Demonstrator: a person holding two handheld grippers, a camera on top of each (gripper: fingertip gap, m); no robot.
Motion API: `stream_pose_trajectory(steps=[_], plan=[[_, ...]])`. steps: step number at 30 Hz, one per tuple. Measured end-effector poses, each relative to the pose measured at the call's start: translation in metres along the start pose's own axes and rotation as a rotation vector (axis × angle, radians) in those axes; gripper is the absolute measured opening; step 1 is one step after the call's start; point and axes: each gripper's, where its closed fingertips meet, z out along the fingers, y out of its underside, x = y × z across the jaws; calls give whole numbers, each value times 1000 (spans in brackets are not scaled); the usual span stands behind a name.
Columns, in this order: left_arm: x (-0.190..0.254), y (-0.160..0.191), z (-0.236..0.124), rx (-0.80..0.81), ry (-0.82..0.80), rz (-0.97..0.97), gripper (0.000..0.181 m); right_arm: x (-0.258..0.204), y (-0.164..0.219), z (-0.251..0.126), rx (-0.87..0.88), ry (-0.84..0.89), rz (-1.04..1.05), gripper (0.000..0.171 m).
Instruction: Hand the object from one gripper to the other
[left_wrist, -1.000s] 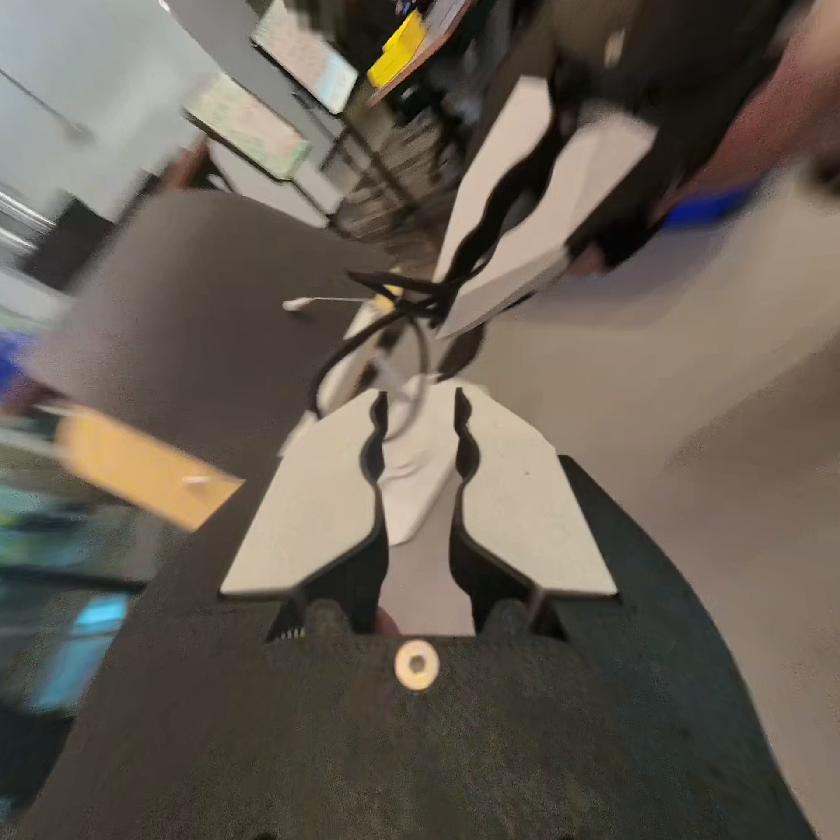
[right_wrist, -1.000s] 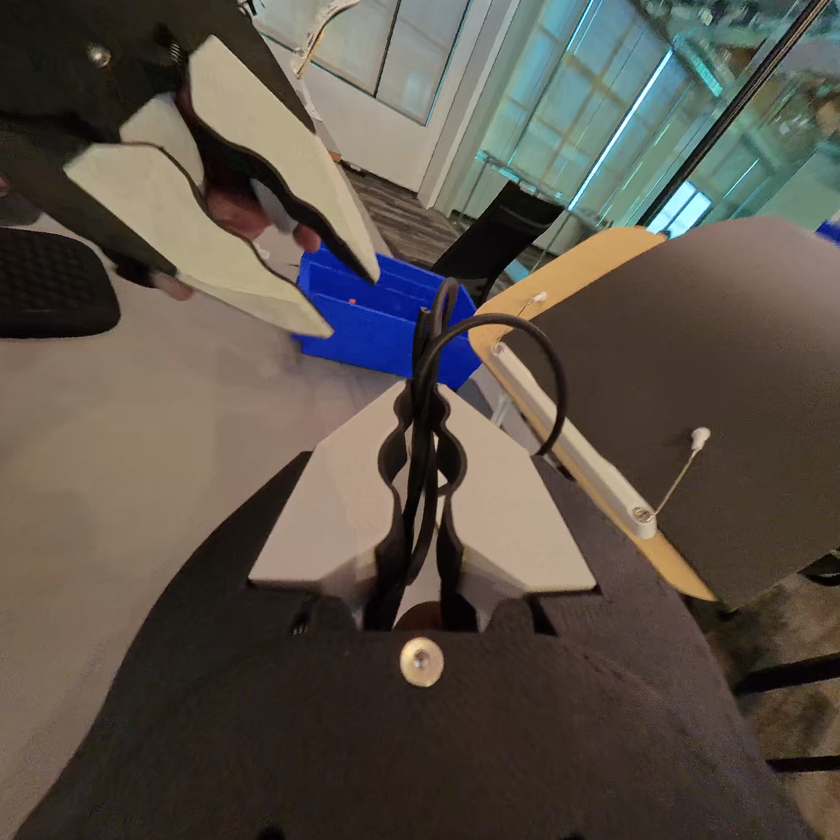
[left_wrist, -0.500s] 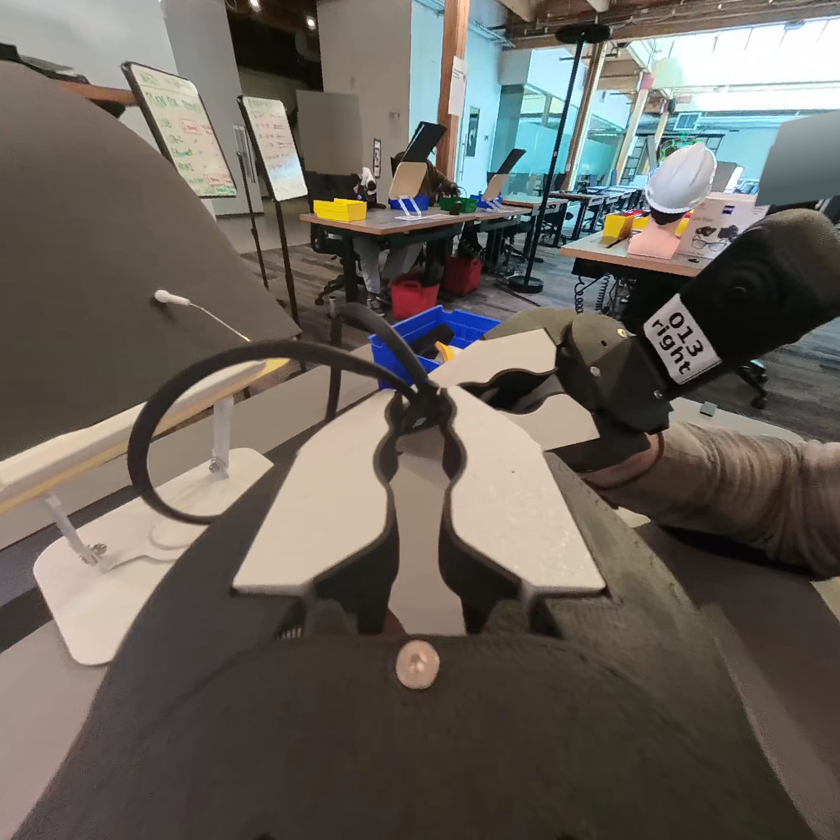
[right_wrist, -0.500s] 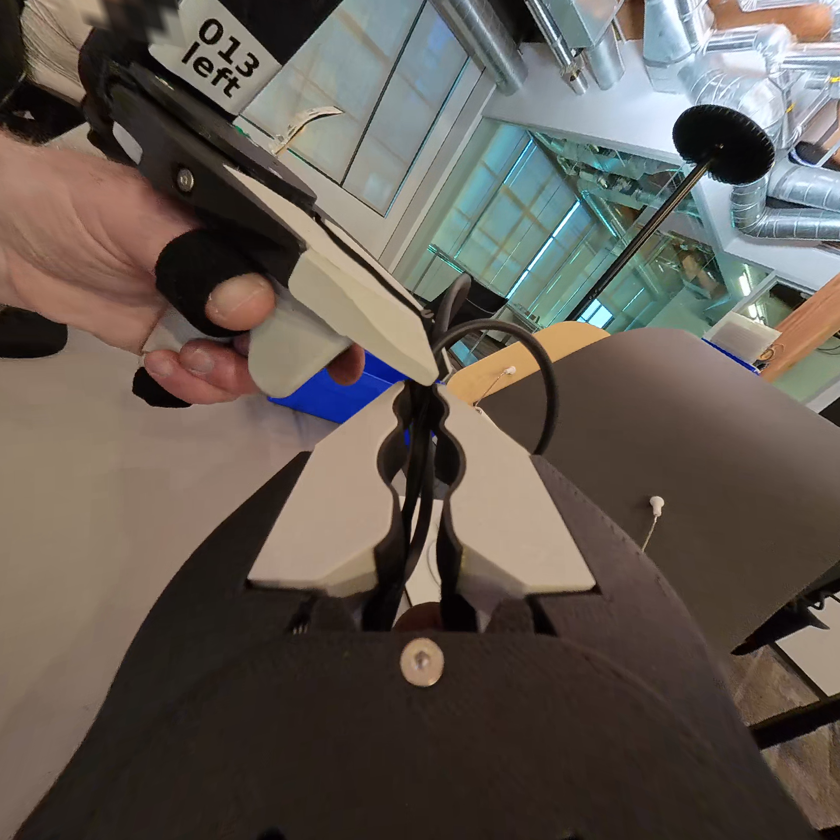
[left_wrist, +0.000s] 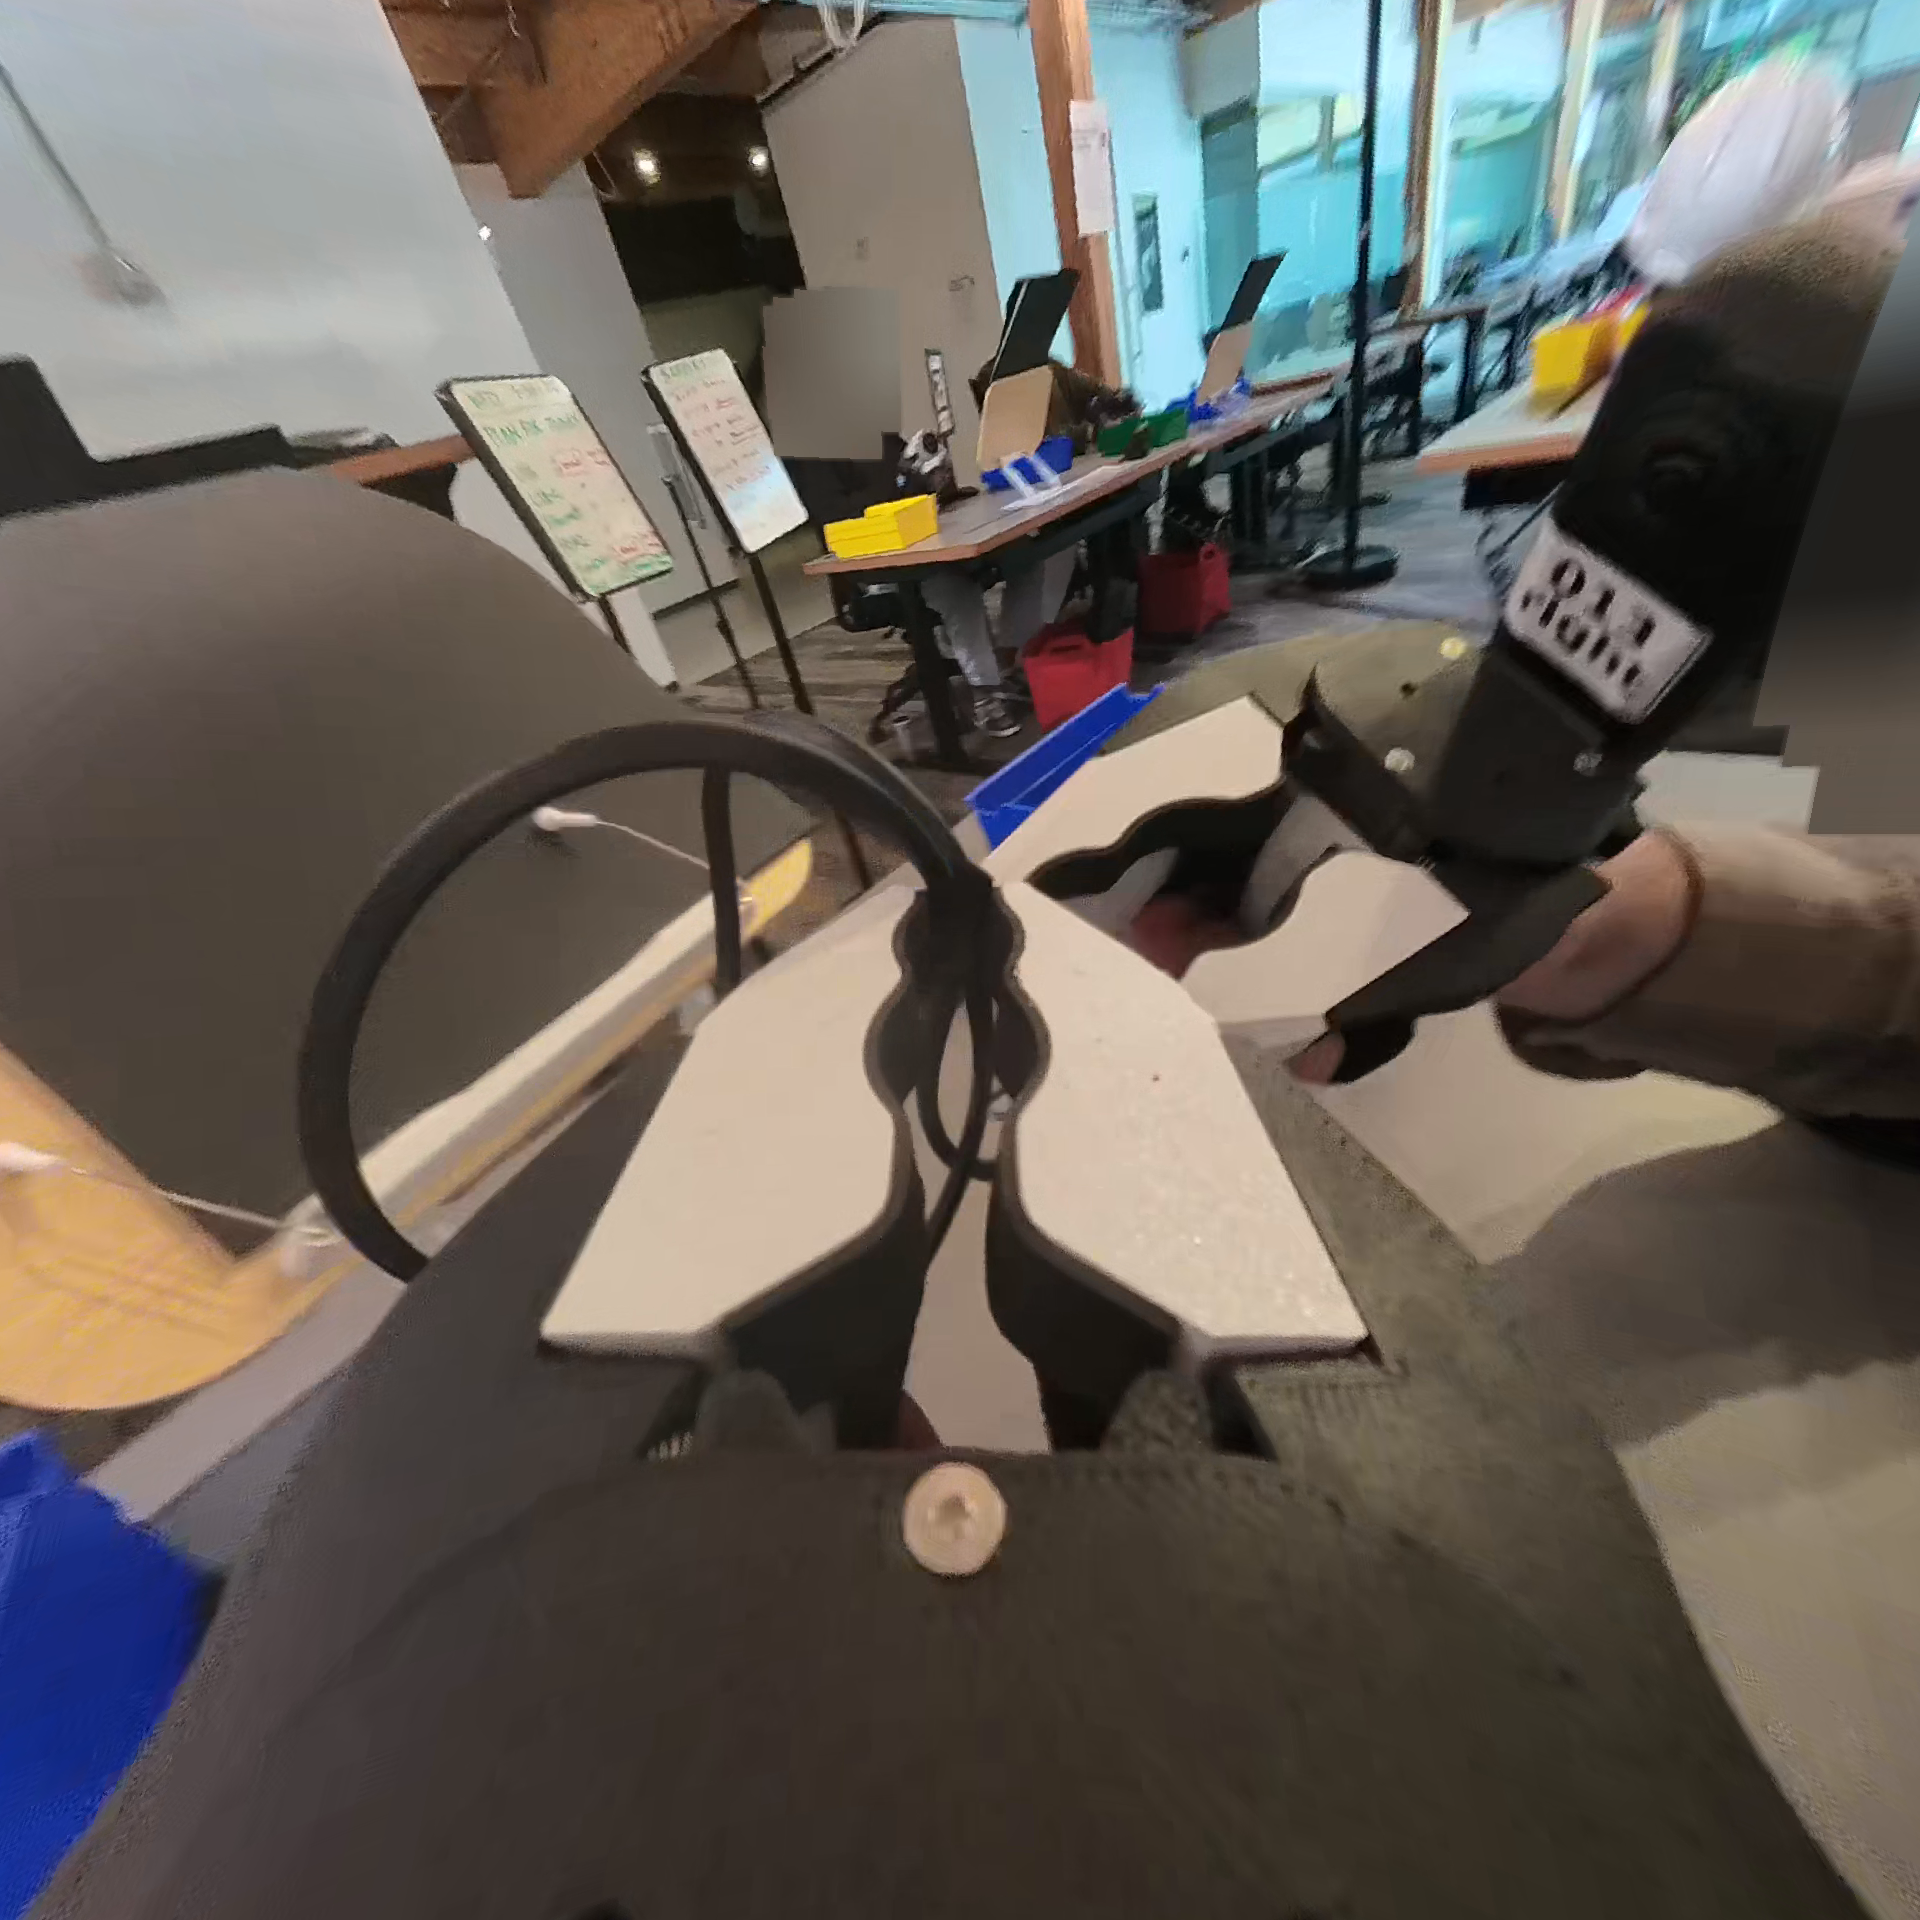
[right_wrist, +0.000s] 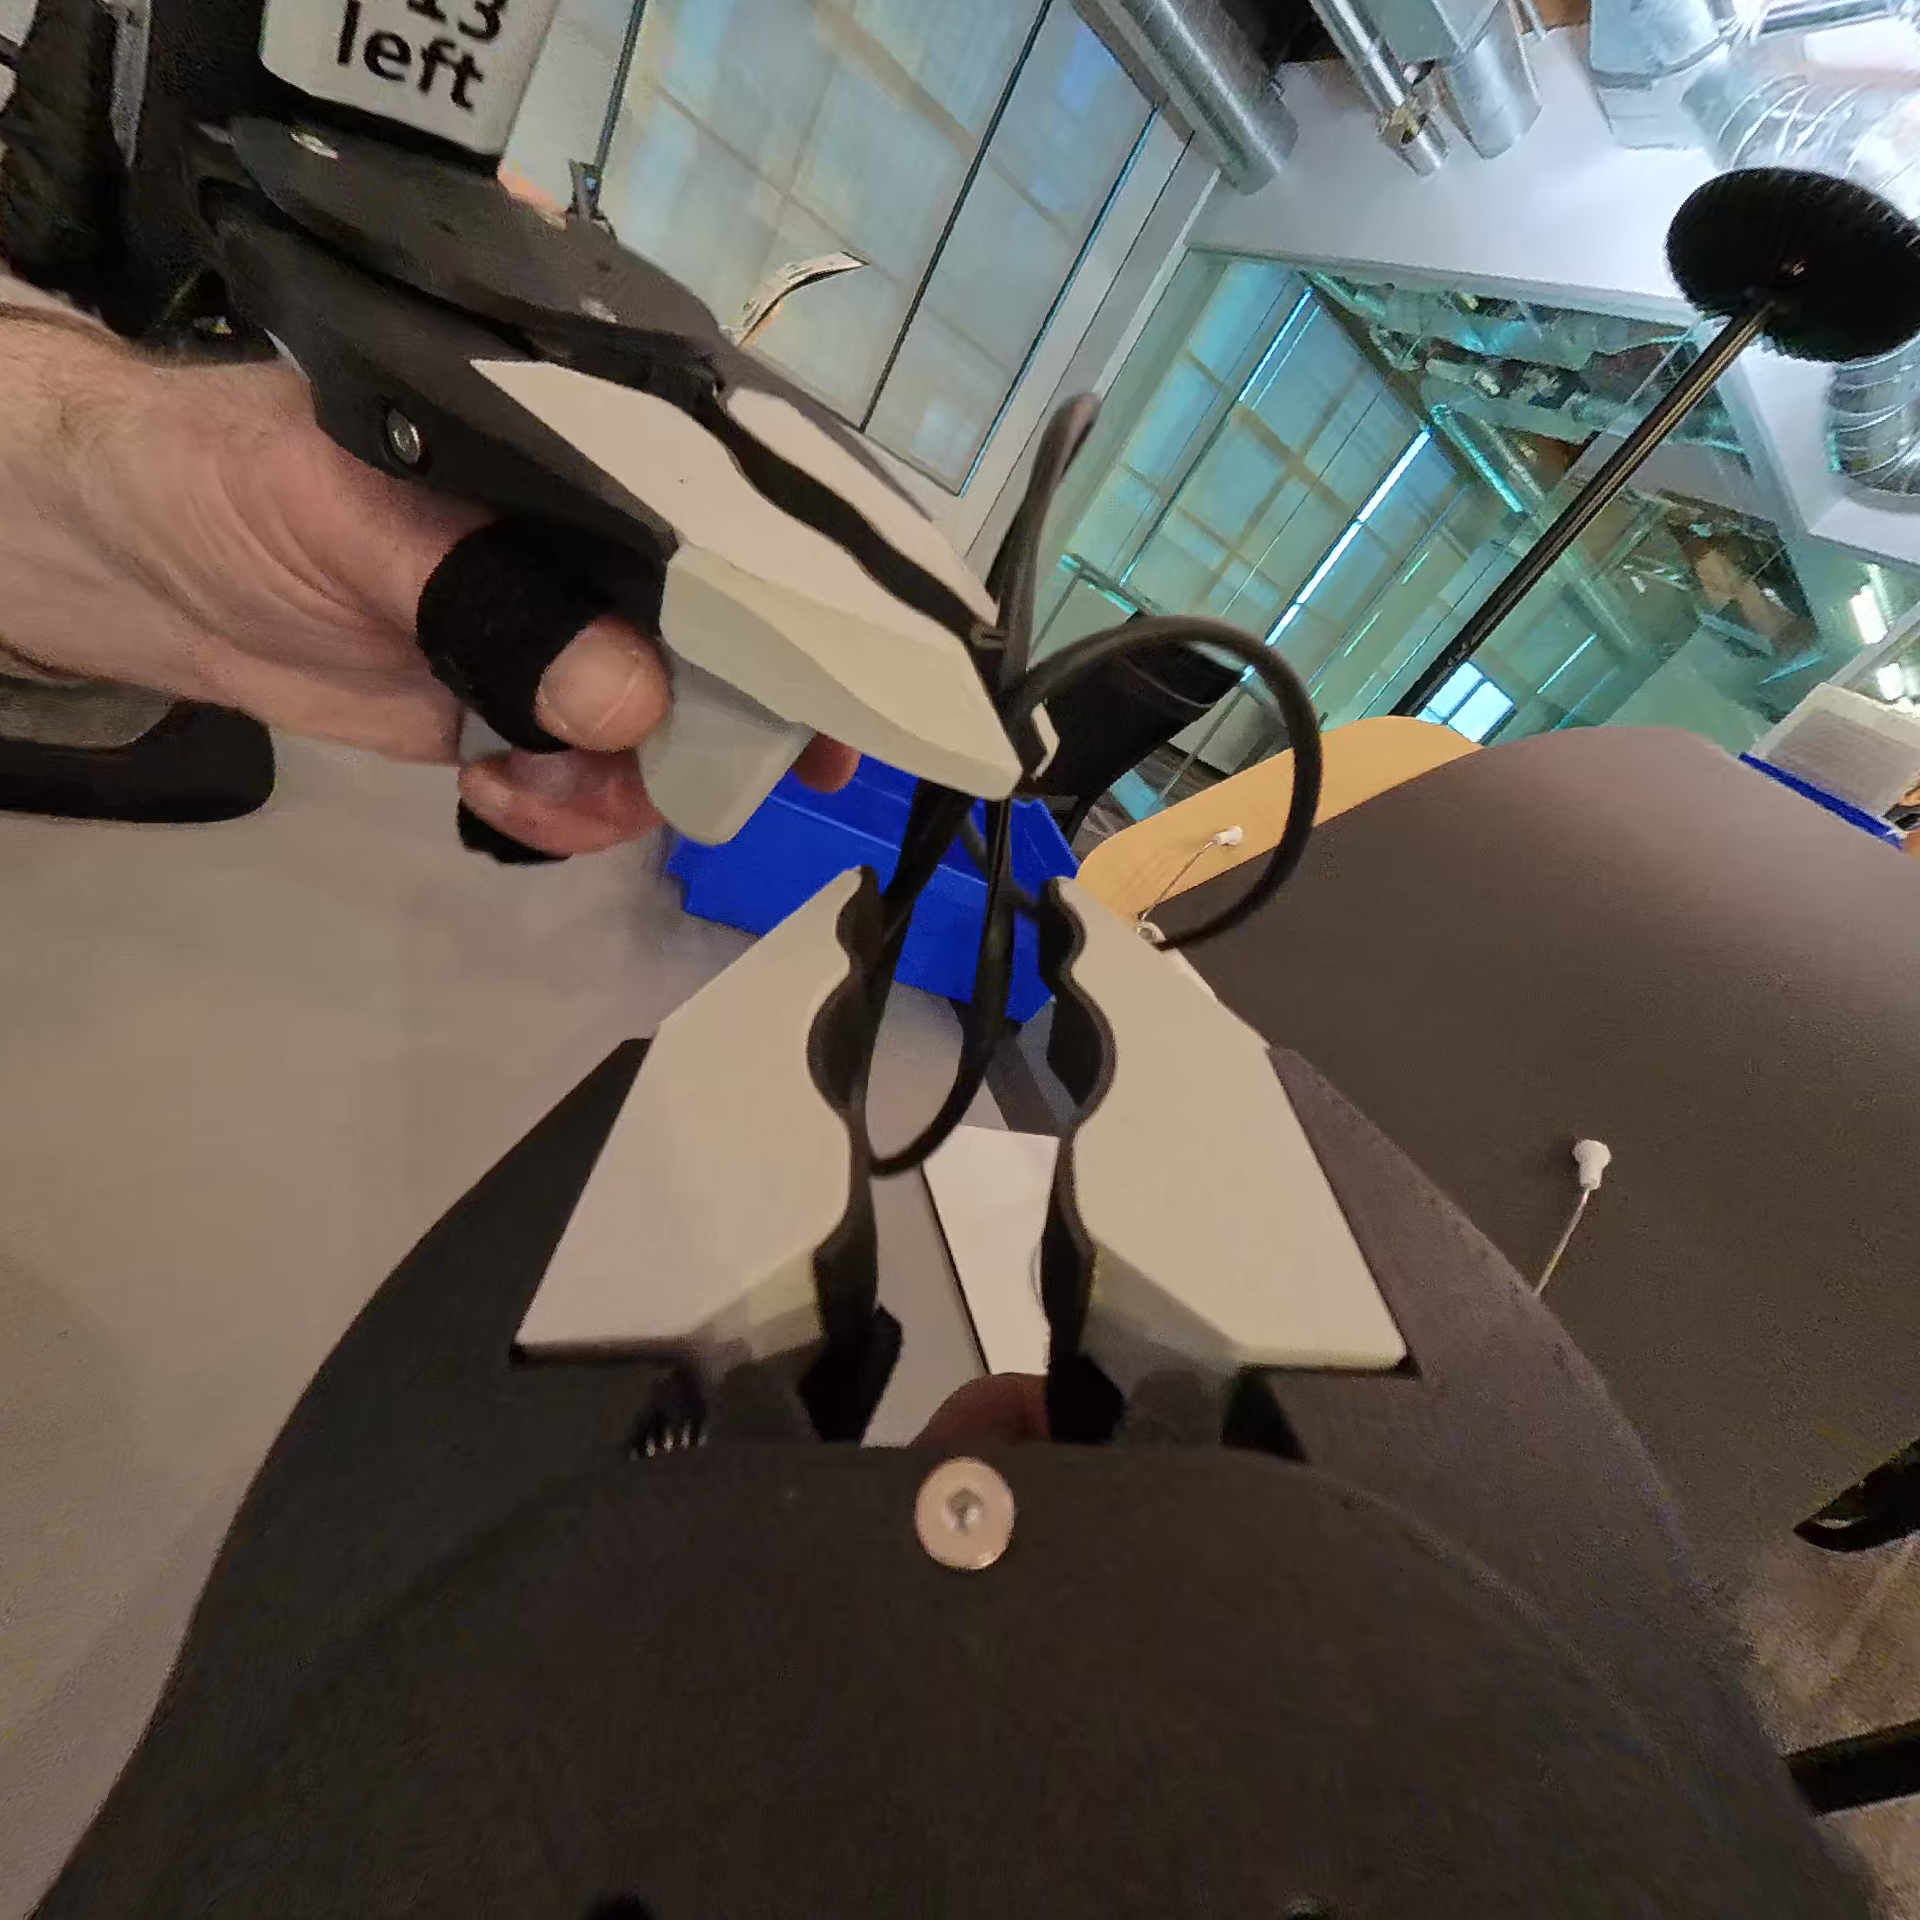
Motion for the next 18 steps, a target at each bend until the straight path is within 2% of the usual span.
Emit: stream_pose_trajectory(steps=[4, 7, 13, 16, 18], plan=[[-6, 0, -4, -70, -59, 259, 8, 6, 2, -8, -15, -68, 55, 38], [-4, 0, -8, -125, -27, 373, 8, 12, 5, -17, -33, -110, 52, 50], [16, 21, -31, -406, 300, 452, 8, 33, -4, -39, -22, -41, -217, 74], [26, 22, -45, -488, 431, 481, 8, 22, -8, -45, -31, -68, -354, 85], [27, 18, -49, -520, 456, 505, 8, 7, -12, -43, -13, -116, -379, 95]])
